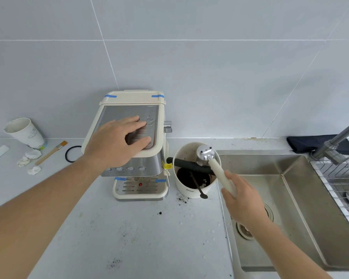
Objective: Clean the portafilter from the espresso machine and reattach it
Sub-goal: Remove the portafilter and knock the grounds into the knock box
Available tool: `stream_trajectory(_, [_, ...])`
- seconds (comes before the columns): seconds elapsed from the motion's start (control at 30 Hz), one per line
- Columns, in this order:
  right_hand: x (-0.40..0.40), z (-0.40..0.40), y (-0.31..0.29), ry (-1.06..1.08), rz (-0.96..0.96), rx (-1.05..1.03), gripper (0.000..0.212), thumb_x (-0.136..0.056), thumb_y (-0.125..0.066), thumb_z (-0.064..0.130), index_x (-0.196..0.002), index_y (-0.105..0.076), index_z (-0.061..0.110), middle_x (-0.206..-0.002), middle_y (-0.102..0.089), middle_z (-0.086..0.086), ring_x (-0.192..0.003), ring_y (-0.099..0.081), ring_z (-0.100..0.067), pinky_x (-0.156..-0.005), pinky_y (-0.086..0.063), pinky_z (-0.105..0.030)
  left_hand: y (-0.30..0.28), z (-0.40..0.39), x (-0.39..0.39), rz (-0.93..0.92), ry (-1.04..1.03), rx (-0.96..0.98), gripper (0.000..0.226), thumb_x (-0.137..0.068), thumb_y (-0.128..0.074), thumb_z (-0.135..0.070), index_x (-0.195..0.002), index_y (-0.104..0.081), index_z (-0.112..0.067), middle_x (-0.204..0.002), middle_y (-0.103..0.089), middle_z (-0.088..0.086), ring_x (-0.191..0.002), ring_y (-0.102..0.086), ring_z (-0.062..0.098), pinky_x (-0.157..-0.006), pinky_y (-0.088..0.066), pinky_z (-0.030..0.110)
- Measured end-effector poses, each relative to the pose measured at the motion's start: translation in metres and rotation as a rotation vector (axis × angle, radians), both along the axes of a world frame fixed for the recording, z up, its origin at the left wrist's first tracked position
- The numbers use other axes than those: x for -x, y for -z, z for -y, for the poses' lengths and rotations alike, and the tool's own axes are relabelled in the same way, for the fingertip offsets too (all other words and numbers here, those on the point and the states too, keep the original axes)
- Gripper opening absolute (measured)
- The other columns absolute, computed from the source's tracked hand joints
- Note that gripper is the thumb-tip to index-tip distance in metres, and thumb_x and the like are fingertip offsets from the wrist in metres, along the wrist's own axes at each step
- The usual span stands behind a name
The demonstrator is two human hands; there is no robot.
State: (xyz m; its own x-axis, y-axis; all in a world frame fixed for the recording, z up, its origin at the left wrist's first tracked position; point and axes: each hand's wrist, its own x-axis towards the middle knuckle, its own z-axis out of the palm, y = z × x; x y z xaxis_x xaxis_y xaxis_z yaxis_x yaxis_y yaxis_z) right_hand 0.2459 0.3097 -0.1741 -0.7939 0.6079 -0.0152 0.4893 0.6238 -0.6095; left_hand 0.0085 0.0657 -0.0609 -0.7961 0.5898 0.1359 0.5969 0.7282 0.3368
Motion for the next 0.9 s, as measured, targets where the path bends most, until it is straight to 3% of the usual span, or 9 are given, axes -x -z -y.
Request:
stream_trajectory(0.3, [0.000,-0.002,0.002,-0.001,0.054,0.006,0.049,-0.091,-0.057,0.022,-0.138,-0.046,0.026,-0.114,-0.059,0.001,-0.085,-0.053,-0.019,-0.068,-0.039,-0.028,-0.001,0.000,-0.001,-0.006,0.001,-0.005,0.066,-0.078,-0.039,-0.075,-0.137,-0.049,-0.046,-0.151,-0.043,-0.020,-0.137,-0.044,0.023,-0.113,-0.034,0.049])
stream_trajectory(0.57, [0.000,0.000,-0.006,0.008,0.032,0.072,0.044,-0.090,-0.057,0.025,-0.134,-0.049,0.028,-0.094,-0.058,0.004,-0.072,-0.054,-0.013,-0.053,-0.033,-0.019,-0.005,-0.001,-0.004,-0.012,0.016,-0.006,0.060,-0.082,-0.046,-0.066,-0.137,-0.052,-0.042,-0.151,-0.044,-0.016,-0.138,-0.043,0.018,-0.118,-0.027,0.043])
stream_trajectory(0.7, [-0.002,0.006,-0.012,0.072,-0.002,0.201,0.040,-0.090,-0.059,0.024,-0.129,-0.054,0.029,-0.081,-0.060,0.008,-0.065,-0.058,-0.010,-0.052,-0.039,-0.023,-0.005,-0.002,-0.005,-0.010,0.018,-0.017,0.060,-0.082,-0.045,-0.065,-0.136,-0.053,-0.041,-0.151,-0.044,-0.015,-0.138,-0.042,0.017,-0.118,-0.026,0.042])
stream_trajectory(0.9, [-0.003,0.017,-0.022,0.236,-0.127,0.534,0.034,-0.089,-0.061,0.020,-0.121,-0.059,0.030,-0.079,-0.063,-0.002,-0.053,-0.060,-0.018,-0.049,-0.048,-0.030,-0.007,-0.002,-0.007,-0.006,0.020,-0.002,0.060,-0.084,-0.047,-0.064,-0.137,-0.053,-0.039,-0.152,-0.043,-0.014,-0.139,-0.041,0.020,-0.119,-0.025,0.040])
